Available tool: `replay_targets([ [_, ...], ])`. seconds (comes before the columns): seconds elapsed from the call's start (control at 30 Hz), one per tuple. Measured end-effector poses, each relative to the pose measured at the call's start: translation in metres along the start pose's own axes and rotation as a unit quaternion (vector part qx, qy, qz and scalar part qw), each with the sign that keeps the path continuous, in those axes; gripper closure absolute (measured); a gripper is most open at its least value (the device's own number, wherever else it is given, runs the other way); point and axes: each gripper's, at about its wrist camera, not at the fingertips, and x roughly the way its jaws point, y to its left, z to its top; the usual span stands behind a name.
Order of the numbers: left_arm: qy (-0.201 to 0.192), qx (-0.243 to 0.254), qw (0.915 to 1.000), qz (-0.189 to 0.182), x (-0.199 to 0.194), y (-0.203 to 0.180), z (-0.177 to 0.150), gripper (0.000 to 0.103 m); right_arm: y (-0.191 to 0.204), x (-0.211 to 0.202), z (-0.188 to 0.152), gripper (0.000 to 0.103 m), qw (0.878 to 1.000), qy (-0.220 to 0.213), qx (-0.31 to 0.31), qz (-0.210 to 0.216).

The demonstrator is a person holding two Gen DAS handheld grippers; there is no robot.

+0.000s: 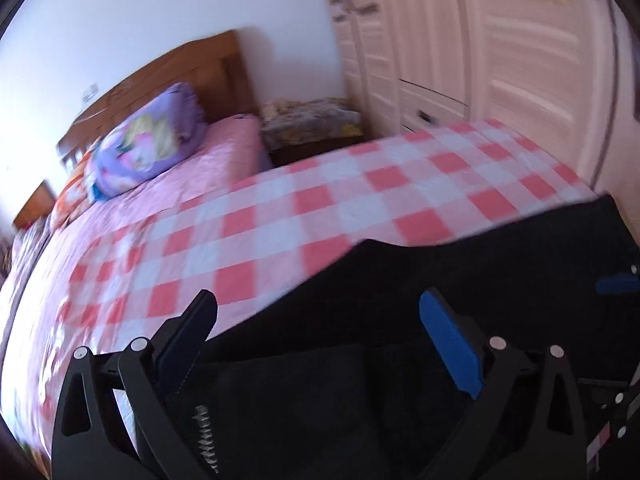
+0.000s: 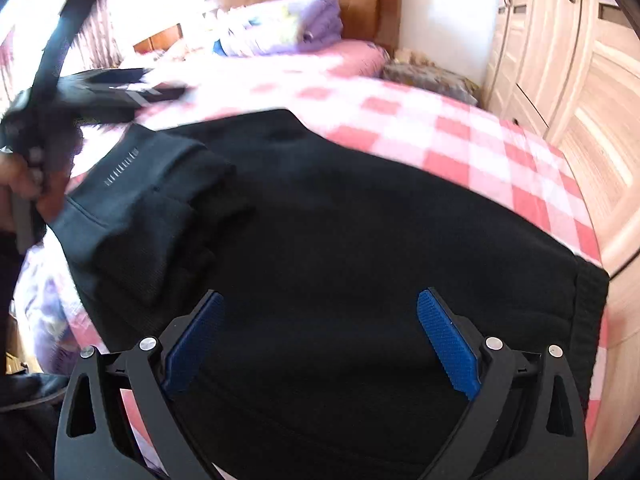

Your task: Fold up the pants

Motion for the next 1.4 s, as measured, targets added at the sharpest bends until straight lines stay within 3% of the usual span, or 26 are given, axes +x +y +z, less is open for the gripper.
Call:
replay_targets([
  [0.07,0.031,0.062,0.9974,-0.019,0.030,-0.041,0.006,0.002,0.006,0.008,-0.001,0.009,1.000,0.013,-0.005,-0.005],
  [0.17,0.095,0.091,0.9907,-0.034,0.080,-0.069,0.001,0.001,0.001,0.025,-0.011,0.007,0.999,0.047,-0.010,-0.017],
  [0.2,0.088,0.076,0.9922,-0.046,0.080,-0.062,0.003,0.001,-0.003,0.019,-0.016,0.007,1.000,0.024,-0.005,-0.006],
  [0.27,0.110,0.043,0.9918,-0.050,0.089,-0.045,0.004,0.001,-0.008,0.012,-0.025,0.007,1.000,0.018,-0.002,0.005],
  [0.37,0.134,-0.017,0.9858,-0.100,0.100,-0.021,0.001,0.001,-0.015,-0.002,-0.036,0.007,1.000,0.009,0.015,0.017],
  [0.53,0.127,-0.011,0.9883,-0.084,0.098,-0.026,0.000,0.001,-0.018,-0.024,-0.045,0.007,0.999,0.014,0.037,0.000],
  [0.6,0.127,-0.013,0.9884,-0.083,0.098,-0.026,0.000,0.001,-0.011,-0.040,-0.043,0.007,0.999,-0.003,0.038,-0.033],
  [0.7,0.127,-0.013,0.9885,-0.082,0.100,-0.028,0.001,0.001,-0.002,-0.045,-0.049,0.007,0.999,-0.012,0.038,0.002],
  [0.77,0.127,-0.015,0.9882,-0.083,0.101,-0.028,0.001,0.001,0.005,-0.030,-0.064,0.005,1.000,0.008,0.008,-0.016],
  [0.83,0.128,-0.015,0.9884,-0.081,0.100,-0.029,0.001,0.001,0.005,-0.038,-0.073,0.005,1.000,-0.012,0.011,-0.012],
  [0.9,0.131,-0.014,0.9898,-0.054,0.092,-0.032,0.005,0.001,0.006,-0.046,-0.075,0.005,1.000,0.003,-0.009,-0.021],
  [0.93,0.127,-0.023,0.9899,-0.058,0.085,-0.034,0.008,0.002,0.005,-0.051,-0.074,0.006,1.000,0.004,-0.010,-0.027],
  [1.03,0.088,-0.027,0.9871,-0.131,0.057,-0.061,0.027,0.002,-0.015,-0.066,-0.073,0.005,0.999,-0.029,0.039,-0.020],
  [1.13,0.069,0.059,0.9874,-0.130,0.054,-0.122,0.044,0.002,-0.033,-0.053,-0.074,0.005,0.996,-0.018,0.070,-0.052],
  [1.23,0.100,0.114,0.9805,-0.125,0.084,-0.168,0.046,0.001,-0.034,-0.056,-0.080,0.004,0.998,-0.017,0.052,-0.042],
  [1.27,0.076,0.106,0.9833,-0.127,0.086,-0.170,0.049,0.001,-0.036,-0.058,-0.082,0.004,0.998,-0.014,0.051,-0.037],
  [1.4,0.095,0.054,0.9792,-0.171,0.107,-0.159,0.057,0.001,-0.039,-0.061,-0.089,0.004,0.999,-0.011,0.036,-0.031],
])
